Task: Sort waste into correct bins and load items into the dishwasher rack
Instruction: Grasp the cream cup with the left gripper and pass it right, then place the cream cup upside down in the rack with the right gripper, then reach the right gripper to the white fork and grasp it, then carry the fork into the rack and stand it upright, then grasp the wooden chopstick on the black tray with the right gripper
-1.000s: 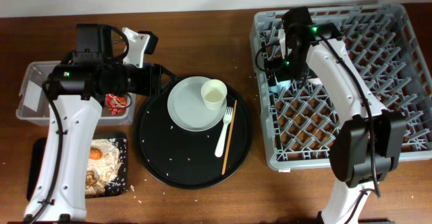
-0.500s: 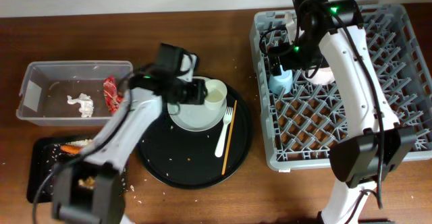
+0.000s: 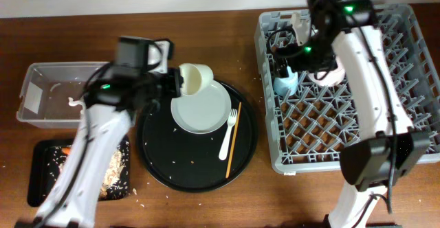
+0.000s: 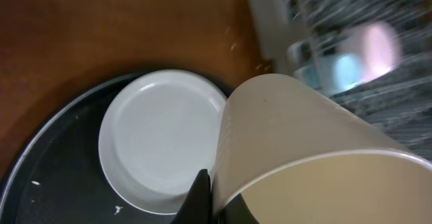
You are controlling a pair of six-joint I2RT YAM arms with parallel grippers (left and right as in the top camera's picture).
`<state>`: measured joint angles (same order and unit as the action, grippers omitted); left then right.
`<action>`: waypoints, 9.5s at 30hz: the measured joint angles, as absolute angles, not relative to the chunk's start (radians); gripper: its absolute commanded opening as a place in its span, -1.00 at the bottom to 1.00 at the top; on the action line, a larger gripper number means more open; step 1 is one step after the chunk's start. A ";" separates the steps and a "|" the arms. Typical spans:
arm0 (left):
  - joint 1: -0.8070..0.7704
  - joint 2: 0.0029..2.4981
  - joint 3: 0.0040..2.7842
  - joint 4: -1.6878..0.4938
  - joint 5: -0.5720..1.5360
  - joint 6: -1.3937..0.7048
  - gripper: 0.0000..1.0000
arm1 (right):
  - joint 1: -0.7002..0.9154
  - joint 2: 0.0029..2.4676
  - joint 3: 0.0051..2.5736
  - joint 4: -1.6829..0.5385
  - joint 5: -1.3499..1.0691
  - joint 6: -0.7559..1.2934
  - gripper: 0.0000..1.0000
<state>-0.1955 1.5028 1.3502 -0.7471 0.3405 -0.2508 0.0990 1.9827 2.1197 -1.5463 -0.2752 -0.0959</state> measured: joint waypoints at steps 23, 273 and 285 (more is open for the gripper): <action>-0.154 1.574 1.358 -0.380 1.387 -0.210 -1.00 | 0.230 1.914 2.061 -1.618 -1.238 -0.868 0.97; -0.014 1.575 1.367 -0.871 -0.065 -0.232 0.98 | 0.654 1.985 1.300 -0.746 -0.074 0.783 -0.28; -0.014 1.575 1.367 -0.871 -0.065 -0.232 0.98 | 0.653 1.970 1.296 -0.743 -0.054 0.802 -0.92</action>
